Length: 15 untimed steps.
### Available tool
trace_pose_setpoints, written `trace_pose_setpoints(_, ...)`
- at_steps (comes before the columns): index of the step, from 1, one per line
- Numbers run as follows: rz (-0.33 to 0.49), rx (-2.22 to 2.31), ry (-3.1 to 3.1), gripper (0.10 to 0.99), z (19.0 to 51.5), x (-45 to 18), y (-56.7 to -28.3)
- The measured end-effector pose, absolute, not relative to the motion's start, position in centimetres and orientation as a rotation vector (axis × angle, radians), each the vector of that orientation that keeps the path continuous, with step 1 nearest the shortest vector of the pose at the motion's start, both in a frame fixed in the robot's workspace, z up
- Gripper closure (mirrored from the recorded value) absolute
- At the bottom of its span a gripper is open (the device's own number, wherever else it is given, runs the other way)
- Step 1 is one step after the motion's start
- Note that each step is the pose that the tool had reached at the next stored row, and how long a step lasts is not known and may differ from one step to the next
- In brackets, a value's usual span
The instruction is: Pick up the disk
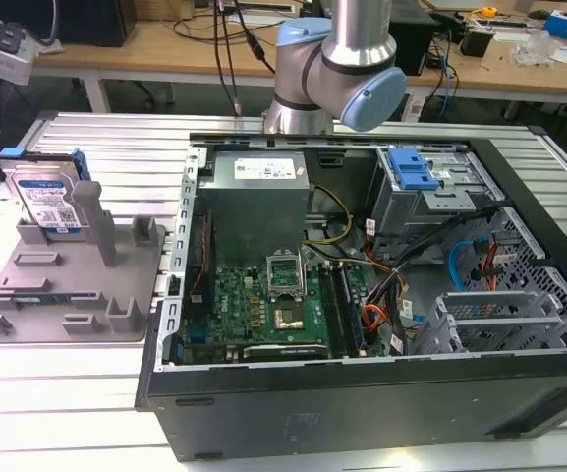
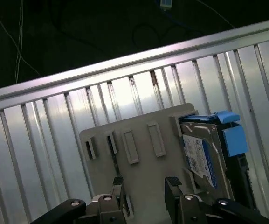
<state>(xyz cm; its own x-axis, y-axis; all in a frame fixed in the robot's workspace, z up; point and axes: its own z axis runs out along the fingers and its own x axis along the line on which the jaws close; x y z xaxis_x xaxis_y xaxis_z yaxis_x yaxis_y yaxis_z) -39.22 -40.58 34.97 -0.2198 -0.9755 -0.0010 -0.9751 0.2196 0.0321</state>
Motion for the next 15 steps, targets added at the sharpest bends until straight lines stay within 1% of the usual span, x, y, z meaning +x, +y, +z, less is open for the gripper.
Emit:
trace_pose_setpoints(4, -0.037, 2.061, -2.346, 0.604, 35.0, -39.2, -40.6)
trace_pose_setpoints(11, -0.037, 2.068, -2.339, 0.604, 35.0, -39.2, -40.5)
trace_pose_setpoints(15, -0.036, 2.068, -2.338, 0.604, 35.0, -39.7, -39.3)
